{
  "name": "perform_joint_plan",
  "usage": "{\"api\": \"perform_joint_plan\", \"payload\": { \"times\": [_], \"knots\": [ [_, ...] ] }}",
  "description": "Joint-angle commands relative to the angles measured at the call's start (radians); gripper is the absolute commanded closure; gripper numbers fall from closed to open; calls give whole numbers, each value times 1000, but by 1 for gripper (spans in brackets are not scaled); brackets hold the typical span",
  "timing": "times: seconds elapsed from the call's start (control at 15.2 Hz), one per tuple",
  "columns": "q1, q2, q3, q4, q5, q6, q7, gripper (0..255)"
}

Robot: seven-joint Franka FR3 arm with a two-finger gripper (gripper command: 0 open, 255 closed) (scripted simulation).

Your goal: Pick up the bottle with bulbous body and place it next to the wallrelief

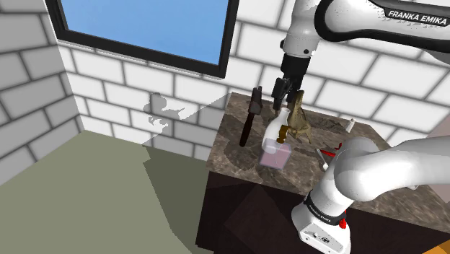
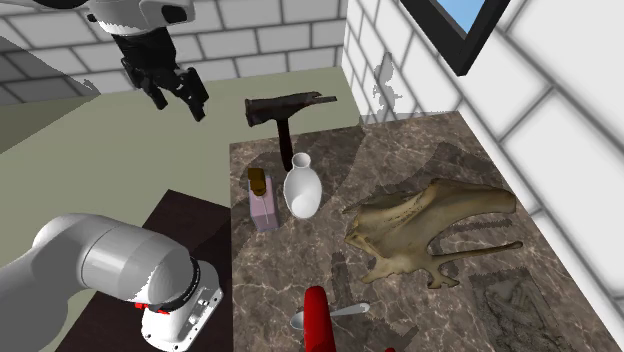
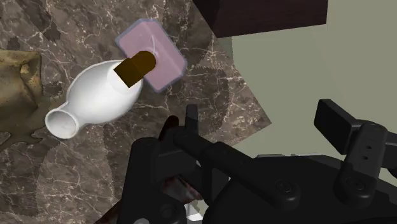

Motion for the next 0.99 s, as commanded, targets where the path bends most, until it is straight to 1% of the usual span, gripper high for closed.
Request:
{"api": "perform_joint_plan", "payload": {
  "times": [0.0,0.46,0.92],
  "knots": [
    [0,0,0,0,0,0,0,0],
    [-53,81,-152,-37,-116,106,-170,0],
    [-95,231,-302,-11,-207,229,-333,0]
  ]
}}
